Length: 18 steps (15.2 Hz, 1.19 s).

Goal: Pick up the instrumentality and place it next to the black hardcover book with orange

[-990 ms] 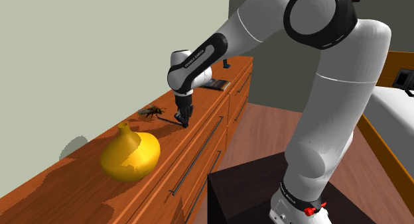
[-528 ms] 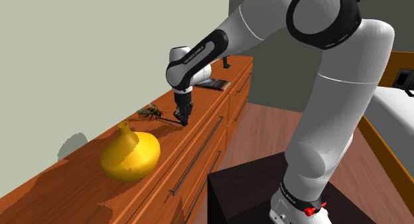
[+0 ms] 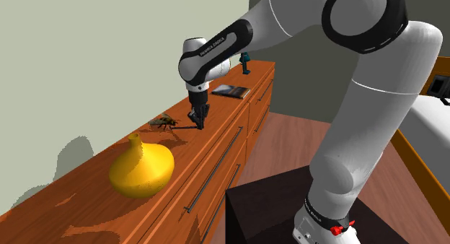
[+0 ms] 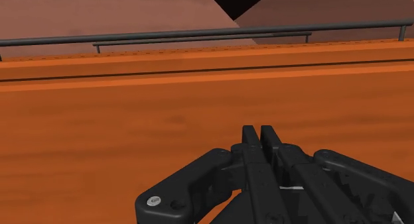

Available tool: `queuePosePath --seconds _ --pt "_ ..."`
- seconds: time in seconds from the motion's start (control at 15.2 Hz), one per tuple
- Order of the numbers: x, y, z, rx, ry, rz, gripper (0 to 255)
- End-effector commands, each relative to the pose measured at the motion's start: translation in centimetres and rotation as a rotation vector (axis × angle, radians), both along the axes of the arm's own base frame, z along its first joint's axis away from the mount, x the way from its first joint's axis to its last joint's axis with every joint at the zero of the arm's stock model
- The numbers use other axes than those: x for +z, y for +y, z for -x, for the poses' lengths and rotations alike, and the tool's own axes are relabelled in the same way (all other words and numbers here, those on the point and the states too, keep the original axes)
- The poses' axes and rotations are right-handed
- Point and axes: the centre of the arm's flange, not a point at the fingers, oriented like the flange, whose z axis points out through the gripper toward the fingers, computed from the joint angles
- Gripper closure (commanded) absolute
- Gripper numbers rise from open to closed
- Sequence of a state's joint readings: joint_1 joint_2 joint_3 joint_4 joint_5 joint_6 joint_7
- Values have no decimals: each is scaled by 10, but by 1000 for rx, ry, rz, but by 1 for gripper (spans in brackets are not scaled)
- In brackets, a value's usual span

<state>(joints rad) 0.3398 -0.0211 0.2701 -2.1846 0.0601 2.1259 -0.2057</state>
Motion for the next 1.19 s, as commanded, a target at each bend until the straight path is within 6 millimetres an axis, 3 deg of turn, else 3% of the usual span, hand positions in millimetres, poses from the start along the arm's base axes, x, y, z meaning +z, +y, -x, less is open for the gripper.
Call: queuePosePath --seconds 0.0,0.26,1.12 --pt "10 1 0 0 0 0 255" --pt "31 1 0 0 0 0 255" --pt "31 -68 -157 0 0 0 255"
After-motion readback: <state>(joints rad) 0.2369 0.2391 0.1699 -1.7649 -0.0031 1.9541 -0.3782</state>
